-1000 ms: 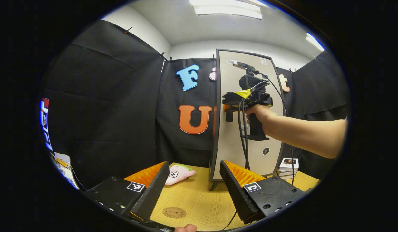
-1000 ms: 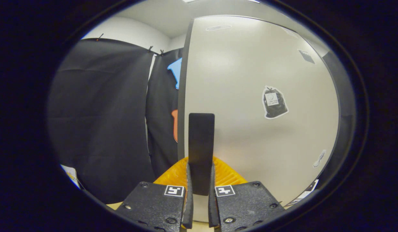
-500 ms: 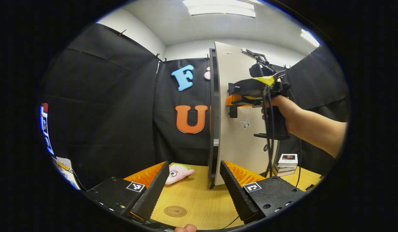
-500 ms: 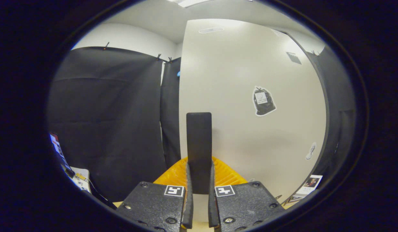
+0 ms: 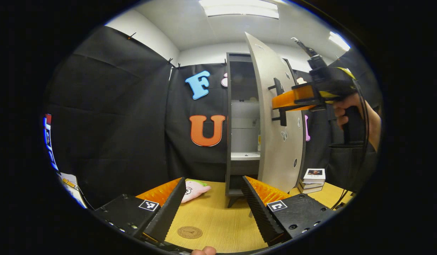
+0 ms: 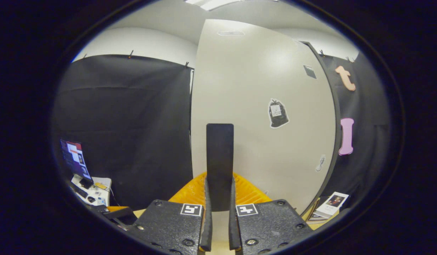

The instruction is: Open the cabinet door with the right hand, grasp the bottle in the cabinet with the left hand and place it on the coaster, then close the cabinet door with the right hand.

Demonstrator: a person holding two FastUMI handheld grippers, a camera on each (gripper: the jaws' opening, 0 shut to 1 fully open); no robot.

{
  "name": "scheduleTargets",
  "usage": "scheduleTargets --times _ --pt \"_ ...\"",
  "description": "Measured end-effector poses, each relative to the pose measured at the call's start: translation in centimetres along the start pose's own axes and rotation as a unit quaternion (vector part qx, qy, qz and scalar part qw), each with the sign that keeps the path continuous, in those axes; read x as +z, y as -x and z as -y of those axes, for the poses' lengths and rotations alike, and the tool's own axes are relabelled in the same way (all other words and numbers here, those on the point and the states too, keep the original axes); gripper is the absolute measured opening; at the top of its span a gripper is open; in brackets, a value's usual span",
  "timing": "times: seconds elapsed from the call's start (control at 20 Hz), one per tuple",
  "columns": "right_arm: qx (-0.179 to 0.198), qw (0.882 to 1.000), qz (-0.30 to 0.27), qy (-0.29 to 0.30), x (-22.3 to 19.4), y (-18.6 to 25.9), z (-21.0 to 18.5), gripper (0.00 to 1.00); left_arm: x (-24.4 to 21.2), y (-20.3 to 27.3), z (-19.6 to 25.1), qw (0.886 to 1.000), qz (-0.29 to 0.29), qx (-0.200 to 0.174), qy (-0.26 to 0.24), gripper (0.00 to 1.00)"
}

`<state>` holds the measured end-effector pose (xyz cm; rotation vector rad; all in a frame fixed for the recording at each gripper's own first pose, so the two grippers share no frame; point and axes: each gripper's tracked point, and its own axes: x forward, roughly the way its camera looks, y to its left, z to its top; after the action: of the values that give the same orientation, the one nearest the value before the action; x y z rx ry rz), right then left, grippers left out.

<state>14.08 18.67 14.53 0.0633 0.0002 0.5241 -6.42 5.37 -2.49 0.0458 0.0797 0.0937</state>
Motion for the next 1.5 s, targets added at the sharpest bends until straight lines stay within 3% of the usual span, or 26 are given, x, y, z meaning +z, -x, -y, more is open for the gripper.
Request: scheduleTargets --times 0.25,0.65,0.9,1.05,1.5 --pt "-0.003 1.000 -0.003 -0.006 0.0 4.0 0.8 0.22 -0.3 -0.8 2.5 1.000 -0.004 -0.026 0.000 0.95" --pt "-0.050 0.998 0.014 -0.023 -0.4 9.4 4.5 0.20 -0.9 -1.0 7.1 0.997 -0.010 -0.070 -0.006 0.95" --pt "-0.087 0.996 0.018 -0.022 -0.5 11.3 6.8 0.21 -0.7 -0.7 9.5 0.996 -0.007 -0.093 -0.008 0.95" --pt "-0.103 0.994 0.020 -0.026 -0.7 12.1 7.7 0.17 -0.8 -0.6 10.3 0.995 -0.008 -0.100 -0.010 0.95" --pt "-0.159 0.987 0.035 -0.014 -0.9 13.5 10.8 0.13 -1.1 -0.1 11.4 0.994 -0.012 -0.106 -0.012 0.95"
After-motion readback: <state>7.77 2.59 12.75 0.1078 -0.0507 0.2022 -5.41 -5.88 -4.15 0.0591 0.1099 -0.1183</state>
